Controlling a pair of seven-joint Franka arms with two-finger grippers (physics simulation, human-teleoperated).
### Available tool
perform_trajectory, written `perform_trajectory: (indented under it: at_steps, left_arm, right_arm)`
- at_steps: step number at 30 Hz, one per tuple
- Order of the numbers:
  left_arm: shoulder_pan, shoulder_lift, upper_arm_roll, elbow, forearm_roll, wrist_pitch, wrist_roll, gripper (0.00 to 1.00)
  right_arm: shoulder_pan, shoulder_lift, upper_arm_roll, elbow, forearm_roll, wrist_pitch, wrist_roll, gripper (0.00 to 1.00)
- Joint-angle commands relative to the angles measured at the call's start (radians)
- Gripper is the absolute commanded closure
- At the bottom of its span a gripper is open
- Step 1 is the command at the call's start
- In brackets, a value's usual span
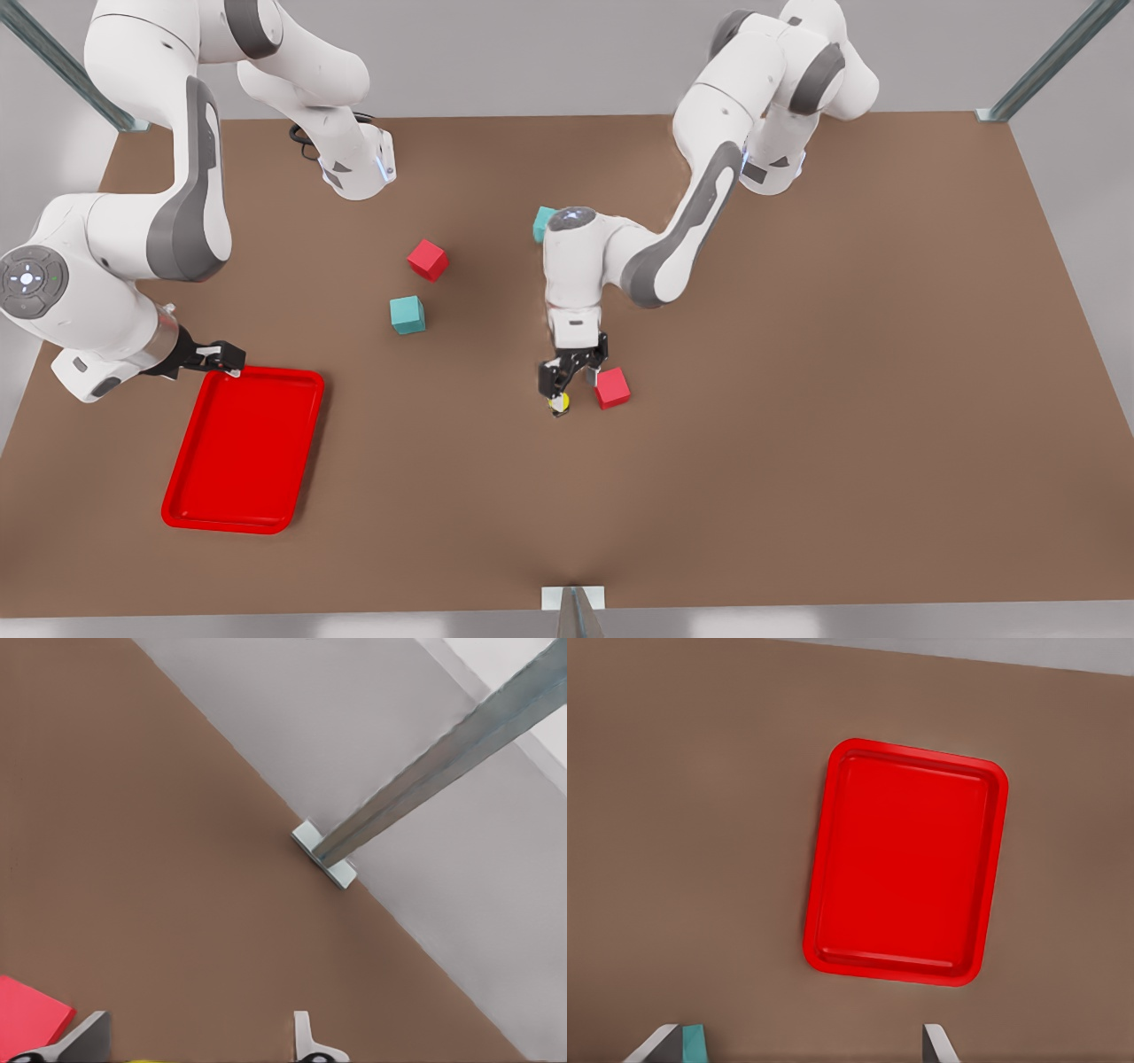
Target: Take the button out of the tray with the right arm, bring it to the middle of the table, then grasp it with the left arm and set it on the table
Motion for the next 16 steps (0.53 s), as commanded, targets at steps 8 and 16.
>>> perform_trajectory:
  at_steps: [8,16]
  left_arm:
    - [0.641,-0.621,-0.172,-0.384,-0.474,-0.643,1.903,0.00]
    - [0.670,-0.704,-0.164,-0.472,-0.462,-0.658,2.006,0.00]
  right_arm:
    - [0.000,-0.001,0.000,0.000,0.001,0.000,0.000,0.00]
    - [0.012,0.005,0.000,-0.007,0.001,0.003,0.002,0.00]
